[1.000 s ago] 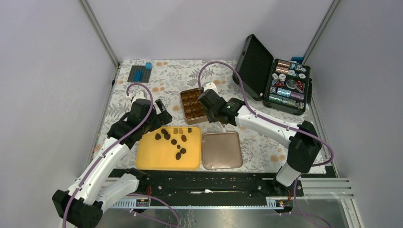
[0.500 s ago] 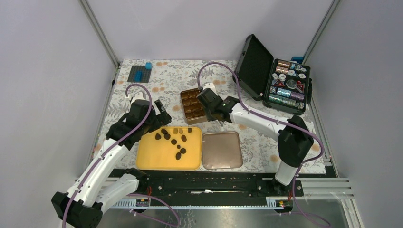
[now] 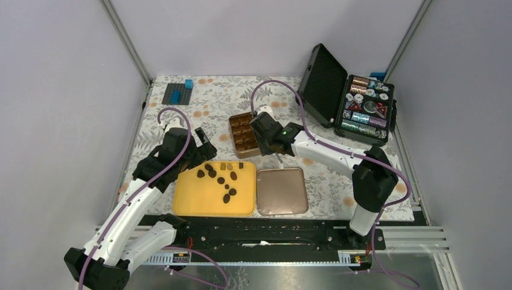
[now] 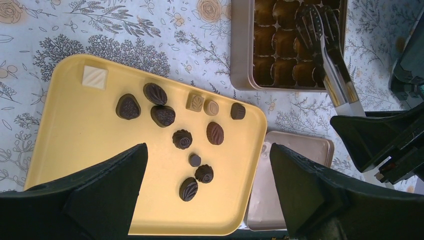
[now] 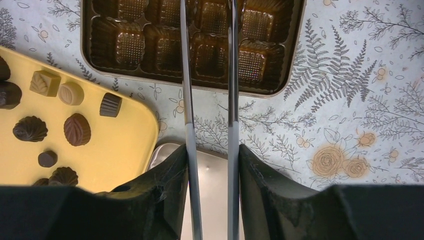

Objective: Pack the chocolate

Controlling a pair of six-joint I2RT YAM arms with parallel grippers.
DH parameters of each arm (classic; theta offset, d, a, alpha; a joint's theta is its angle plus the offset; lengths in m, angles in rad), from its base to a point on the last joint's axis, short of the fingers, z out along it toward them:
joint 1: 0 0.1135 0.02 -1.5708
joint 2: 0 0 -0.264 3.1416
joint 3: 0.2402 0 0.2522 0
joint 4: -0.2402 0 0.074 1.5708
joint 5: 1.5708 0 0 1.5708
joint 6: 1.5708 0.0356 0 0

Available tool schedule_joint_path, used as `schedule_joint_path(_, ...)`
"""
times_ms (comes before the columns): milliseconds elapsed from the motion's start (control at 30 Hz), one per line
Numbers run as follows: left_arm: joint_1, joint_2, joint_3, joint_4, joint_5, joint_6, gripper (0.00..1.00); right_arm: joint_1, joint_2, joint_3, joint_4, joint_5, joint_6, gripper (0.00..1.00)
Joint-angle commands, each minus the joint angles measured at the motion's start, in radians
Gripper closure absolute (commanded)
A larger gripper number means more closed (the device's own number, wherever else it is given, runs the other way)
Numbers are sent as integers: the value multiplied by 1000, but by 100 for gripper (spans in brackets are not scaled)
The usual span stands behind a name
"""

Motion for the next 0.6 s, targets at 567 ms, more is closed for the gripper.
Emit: schedule_joint_path(567,5,24,23,33,-13,7,1,35,-241,-13,-5,-62,18,81)
